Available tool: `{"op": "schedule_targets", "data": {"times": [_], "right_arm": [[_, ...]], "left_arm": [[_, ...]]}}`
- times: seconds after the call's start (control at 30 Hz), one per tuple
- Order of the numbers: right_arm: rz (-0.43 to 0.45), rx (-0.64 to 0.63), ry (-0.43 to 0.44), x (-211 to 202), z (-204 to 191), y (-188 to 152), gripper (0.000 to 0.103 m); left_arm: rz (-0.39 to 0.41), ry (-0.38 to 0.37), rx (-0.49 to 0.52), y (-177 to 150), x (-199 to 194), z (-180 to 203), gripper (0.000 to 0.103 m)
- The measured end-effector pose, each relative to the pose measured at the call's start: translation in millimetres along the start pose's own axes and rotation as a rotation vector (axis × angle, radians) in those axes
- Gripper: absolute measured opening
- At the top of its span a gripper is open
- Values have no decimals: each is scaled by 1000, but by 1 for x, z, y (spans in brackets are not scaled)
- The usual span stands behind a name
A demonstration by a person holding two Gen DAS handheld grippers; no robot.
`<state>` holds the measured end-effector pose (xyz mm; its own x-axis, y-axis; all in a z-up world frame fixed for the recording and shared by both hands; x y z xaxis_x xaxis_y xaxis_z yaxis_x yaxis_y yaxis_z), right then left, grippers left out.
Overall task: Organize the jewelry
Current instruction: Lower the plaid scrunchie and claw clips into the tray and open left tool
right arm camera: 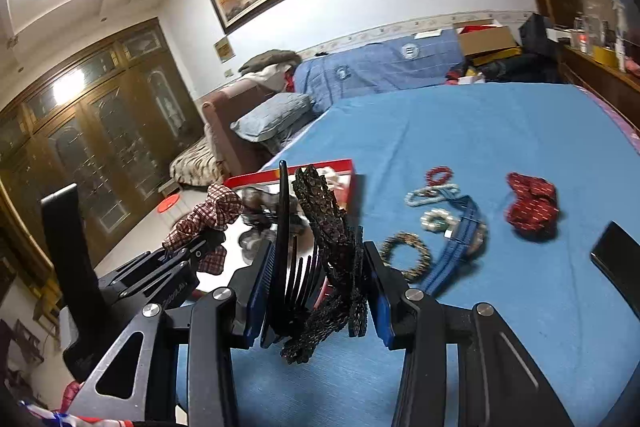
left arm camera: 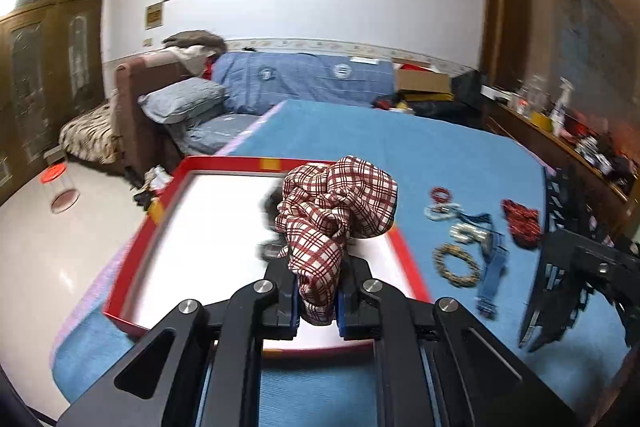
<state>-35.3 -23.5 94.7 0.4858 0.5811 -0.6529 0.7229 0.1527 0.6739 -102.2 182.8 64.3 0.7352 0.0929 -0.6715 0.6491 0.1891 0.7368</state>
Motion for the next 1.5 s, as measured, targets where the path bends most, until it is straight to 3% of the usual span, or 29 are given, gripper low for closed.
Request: {"op": "schedule_targets", "data": {"times": [0.2, 0.47, 0.63, 0.83, 1.1, 1.5], "right_arm": [[-48, -49, 24, 25, -26, 19, 47], [-144, -66, 34, 72, -44, 60, 47], [-206, -79, 29, 115, -63, 90, 48], [-246, -106, 1, 164, -89, 115, 48], [-367, -21, -16, 227, -76, 122, 48], [-443, 25, -12, 257, -72, 118, 52]], "left_arm": [[-36, 43, -48, 15, 11, -45, 12], [-109, 92, -34, 40, 36, -81, 12], [-169, 51, -67, 52, 57, -90, 12], [-216, 54, -109, 54, 75, -99, 12], [-314, 27, -154, 62, 106, -107, 12], [-367, 24, -174, 61, 132, -110, 13]]}}
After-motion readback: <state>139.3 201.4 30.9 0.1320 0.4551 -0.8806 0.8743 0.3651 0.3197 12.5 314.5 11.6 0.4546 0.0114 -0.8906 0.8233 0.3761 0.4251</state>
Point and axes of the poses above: each gripper's, at about its wrist camera, not at the fingertips, and x roughly the way its jaws point, z to its right, y to its top, the point moved 4 cm from there along x, roughly the way its jaws point, and after that the axes turned 12 degrees about -z, right-handed, at the moved point
